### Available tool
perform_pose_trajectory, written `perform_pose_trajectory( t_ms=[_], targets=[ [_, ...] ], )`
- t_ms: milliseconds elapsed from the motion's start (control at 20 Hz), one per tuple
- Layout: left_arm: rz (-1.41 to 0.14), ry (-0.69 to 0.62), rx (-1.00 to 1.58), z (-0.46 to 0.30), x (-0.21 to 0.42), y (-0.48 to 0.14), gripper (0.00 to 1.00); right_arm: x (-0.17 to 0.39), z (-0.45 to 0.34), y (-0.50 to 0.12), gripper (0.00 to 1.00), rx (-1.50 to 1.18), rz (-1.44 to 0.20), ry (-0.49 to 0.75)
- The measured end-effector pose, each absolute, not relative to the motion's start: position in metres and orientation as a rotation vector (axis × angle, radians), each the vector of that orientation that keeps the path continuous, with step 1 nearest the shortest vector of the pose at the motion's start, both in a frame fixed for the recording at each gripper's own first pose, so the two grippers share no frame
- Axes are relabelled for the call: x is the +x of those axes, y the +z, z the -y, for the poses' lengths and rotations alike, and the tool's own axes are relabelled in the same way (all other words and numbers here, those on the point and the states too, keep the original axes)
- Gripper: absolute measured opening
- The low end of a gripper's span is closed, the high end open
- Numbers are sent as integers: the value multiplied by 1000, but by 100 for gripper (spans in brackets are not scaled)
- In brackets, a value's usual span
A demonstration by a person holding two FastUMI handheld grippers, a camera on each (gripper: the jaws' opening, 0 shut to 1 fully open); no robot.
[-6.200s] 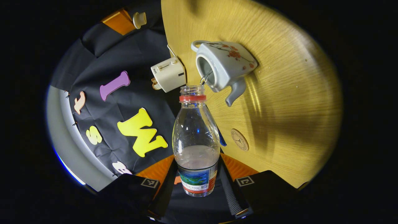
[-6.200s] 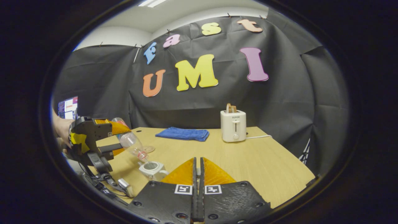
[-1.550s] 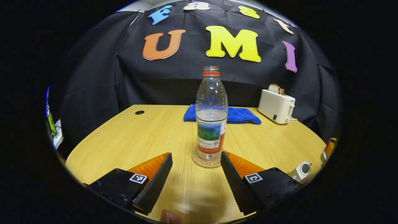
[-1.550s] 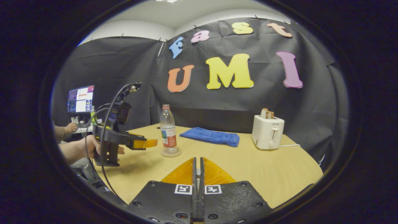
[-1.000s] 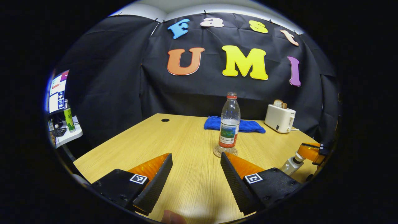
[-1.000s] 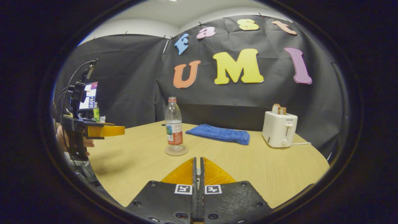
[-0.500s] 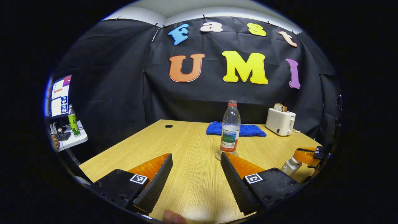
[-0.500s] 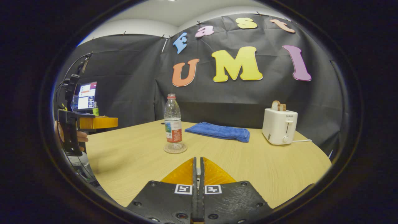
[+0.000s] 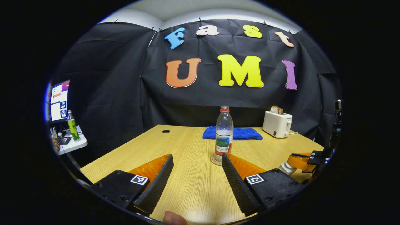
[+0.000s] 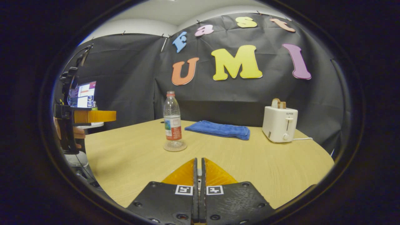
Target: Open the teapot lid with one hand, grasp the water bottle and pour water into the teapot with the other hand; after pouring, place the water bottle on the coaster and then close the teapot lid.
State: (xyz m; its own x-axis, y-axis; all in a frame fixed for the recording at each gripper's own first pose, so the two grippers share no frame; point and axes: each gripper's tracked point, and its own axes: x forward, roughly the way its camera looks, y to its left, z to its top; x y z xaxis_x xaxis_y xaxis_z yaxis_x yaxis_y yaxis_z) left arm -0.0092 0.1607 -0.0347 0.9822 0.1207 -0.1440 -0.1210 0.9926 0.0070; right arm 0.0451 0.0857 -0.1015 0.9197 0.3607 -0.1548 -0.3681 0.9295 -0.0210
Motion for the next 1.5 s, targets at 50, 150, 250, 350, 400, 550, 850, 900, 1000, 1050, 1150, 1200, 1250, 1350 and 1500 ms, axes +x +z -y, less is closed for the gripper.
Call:
perform_pose_trajectory(
  t_ms=[50, 150, 250, 350, 400, 550, 850, 900, 1000, 1050, 1150, 1200, 1250, 1350, 1500],
  targets=[
    [-137, 121, 3, -158, -11, -31, 98, 45, -85, -99, 6, -53, -141, 368],
    [-119, 117, 9, -153, -11, -23, 98, 42, -84, -85, 19, -34, -116, 367],
    [-94, 127, 13, -146, -11, -11, 97, 38, -75, -59, 56, 20, -64, 345],
    [-72, 131, 18, -135, -9, -1, 97, 37, -60, -38, 96, 43, -26, 289],
    [-56, 118, 17, -124, -7, 5, 97, 37, -49, -32, 98, 39, -23, 249],
    [-16, 101, 20, -91, -5, 23, 97, 30, -16, -15, 96, 15, -22, 145],
    [36, 70, 38, -38, -9, 35, 97, 2, 32, 0, 98, -2, 15, 8],
    [40, 78, 48, -36, -11, 36, 97, -2, 39, 2, 98, -10, 22, -15],
    [57, 97, 61, -37, -12, 36, 97, -12, 47, 8, 98, -20, 48, -50],
    [59, 96, 64, -36, -12, 35, 97, -14, 50, 12, 98, -21, 63, -63],
    [47, 89, 68, -36, -10, 28, 97, -16, 49, 17, 96, -19, 79, -74],
    [38, 88, 71, -37, -11, 25, 97, -16, 47, 17, 96, -16, 78, -75],
    [38, 96, 71, -40, -10, 26, 97, -16, 45, 18, 96, -11, 79, -74],
    [41, 99, 68, -43, -10, 28, 97, -15, 41, 18, 96, -10, 78, -76],
    [46, 102, 67, -47, -11, 29, 97, -16, 38, 18, 97, -22, 77, -75]
  ],
)
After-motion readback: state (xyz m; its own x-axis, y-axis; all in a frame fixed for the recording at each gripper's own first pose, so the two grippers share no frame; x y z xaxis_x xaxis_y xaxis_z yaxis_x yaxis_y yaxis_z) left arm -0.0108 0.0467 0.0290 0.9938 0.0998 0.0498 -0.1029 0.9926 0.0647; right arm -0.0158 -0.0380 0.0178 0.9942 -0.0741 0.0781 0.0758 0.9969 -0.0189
